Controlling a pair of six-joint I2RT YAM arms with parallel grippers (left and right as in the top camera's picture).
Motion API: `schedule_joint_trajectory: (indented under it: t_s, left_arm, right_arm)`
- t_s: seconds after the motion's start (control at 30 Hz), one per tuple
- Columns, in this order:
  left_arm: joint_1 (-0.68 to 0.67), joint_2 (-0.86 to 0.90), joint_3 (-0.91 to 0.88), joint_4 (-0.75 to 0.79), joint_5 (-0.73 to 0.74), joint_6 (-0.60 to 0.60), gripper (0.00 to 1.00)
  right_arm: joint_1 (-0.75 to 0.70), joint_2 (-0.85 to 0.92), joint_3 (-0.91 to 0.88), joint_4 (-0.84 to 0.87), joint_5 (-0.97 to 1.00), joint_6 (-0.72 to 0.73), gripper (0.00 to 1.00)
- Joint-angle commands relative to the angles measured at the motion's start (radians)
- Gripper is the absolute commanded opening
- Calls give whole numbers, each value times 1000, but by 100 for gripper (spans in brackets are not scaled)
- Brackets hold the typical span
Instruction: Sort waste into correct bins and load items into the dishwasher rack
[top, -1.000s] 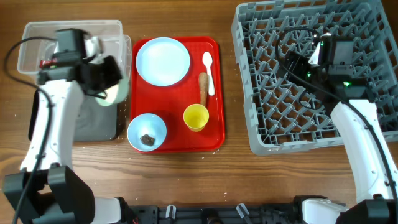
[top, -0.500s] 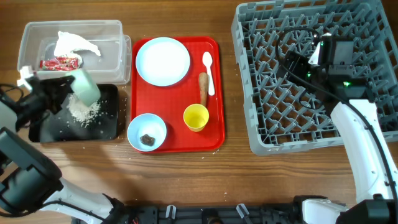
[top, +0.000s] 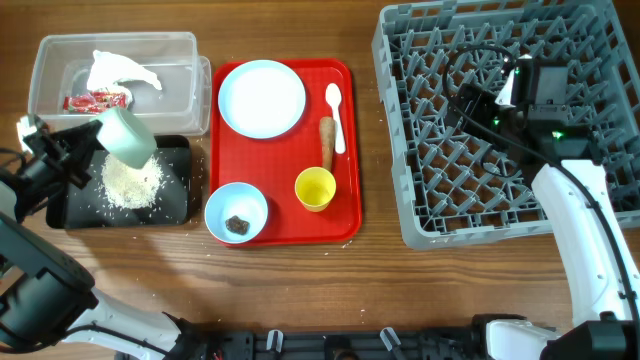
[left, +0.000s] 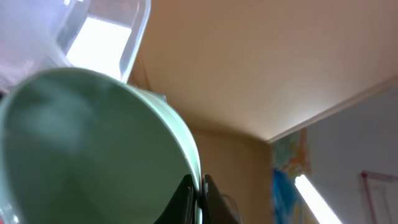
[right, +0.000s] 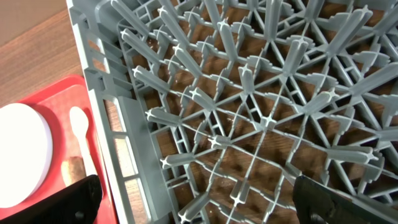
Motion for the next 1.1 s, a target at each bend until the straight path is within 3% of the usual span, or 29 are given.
schedule_joint_trajectory:
  t_s: [0.0,0.03,0.3,0.4,0.53,0.6,0.73,0.83,0.97,1.07]
  left_arm:
    - [1,2,0,-8,40,-42,4]
    - [2,2,0,40,13,-43,4]
    - [-70,-9,0,-19,44,-42,4]
    - [-184,-79,1,5,25,-40,4]
    - [-521,-188,2,183,-391,-148,4]
    - [-683,-195,2,230,-584,-148,4]
    - [-1040,-194,1,182,-1345,-148,4]
    - [-1207,-161,0,110,-1752,-148,4]
    - [-1271,-75,-1,106,-1809,-148,8]
    - [-1271,-70,2,105,-1809,-148,43]
  right_arm:
    - [0,11,18,2,-6,-10,100]
    - [0,11,18,4,-6,-10,100]
    - [0,11,18,3,-6,-11,100]
    - [0,11,18,3,-6,-10,100]
    - [0,11,18,9,-6,-10,99]
    - [0,11,18,5,-6,-10,100]
    - [0,11,18,-2,-6,-10,100]
    - [0,11,18,-2,-6,-10,100]
    - [0,11,18,-2,-6,-11,100]
    - [0,11,18,-2,-5,-11,100]
